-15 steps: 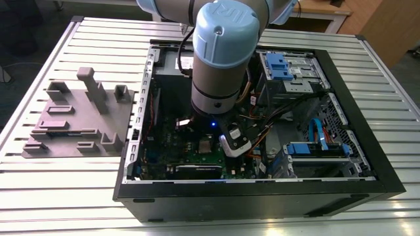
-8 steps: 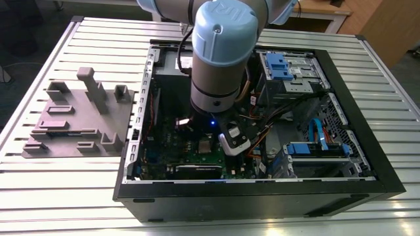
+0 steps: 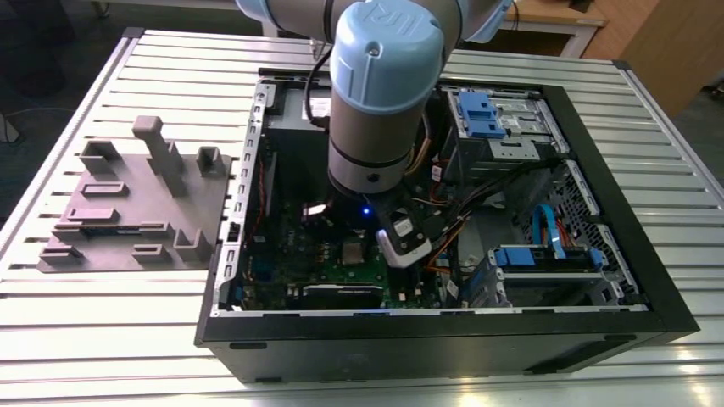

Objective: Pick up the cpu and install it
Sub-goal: 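Place the cpu into insertion slot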

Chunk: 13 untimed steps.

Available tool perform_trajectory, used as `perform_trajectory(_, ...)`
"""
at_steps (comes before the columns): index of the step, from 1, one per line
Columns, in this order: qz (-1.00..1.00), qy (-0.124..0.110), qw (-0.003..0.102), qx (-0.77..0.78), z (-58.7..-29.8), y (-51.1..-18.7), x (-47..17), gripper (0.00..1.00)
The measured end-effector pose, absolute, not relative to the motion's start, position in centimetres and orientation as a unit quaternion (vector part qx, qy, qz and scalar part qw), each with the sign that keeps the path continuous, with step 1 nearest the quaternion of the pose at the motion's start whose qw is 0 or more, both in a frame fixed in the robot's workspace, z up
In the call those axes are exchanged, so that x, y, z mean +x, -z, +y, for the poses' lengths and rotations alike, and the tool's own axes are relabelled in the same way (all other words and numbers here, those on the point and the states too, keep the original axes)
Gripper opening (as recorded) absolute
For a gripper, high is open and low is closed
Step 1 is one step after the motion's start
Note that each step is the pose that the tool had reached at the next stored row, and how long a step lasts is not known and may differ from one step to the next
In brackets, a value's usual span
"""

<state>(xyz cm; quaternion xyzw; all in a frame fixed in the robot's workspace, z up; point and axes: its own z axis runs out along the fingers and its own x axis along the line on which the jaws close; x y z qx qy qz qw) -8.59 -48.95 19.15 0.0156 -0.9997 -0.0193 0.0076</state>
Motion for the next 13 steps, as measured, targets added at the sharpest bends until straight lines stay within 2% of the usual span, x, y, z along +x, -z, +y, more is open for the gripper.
perform_trajectory(13, -0.999, 0.021, 0.008, 0.024, -49.06, -19.8, -8.58, 0.4)
